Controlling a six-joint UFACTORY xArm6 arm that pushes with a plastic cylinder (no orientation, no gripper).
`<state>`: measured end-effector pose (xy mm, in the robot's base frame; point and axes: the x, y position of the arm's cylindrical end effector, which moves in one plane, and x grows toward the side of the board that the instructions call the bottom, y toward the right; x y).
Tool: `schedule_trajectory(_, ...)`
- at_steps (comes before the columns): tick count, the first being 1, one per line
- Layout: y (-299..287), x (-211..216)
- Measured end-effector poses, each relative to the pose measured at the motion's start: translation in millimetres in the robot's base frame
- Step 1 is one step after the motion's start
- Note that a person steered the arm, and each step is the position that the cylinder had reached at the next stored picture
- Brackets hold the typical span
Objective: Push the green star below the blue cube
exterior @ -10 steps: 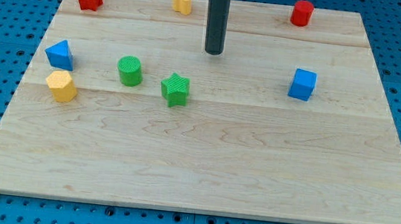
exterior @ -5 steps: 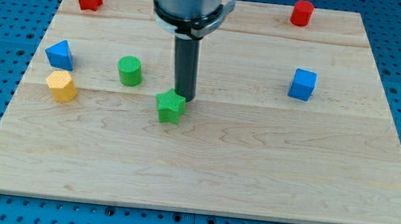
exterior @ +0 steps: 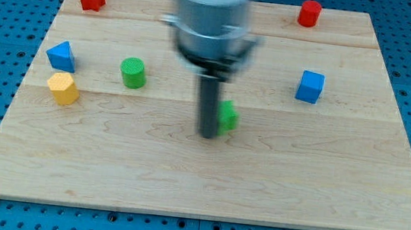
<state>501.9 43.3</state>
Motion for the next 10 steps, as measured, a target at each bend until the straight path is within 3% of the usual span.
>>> schedule_trajectory(1,-7,1)
schedule_trajectory(2,-73,1)
schedule_trajectory(3,-81,-18)
schedule_trajectory(4,-71,-40)
schedule_trajectory(5,-18,-54)
schedule_trajectory(6,56,-37)
schedule_trajectory(7,83,2)
schedule_trajectory(8,13,-7)
schedule_trajectory(9,25,33)
schedule_trajectory(10,57,44)
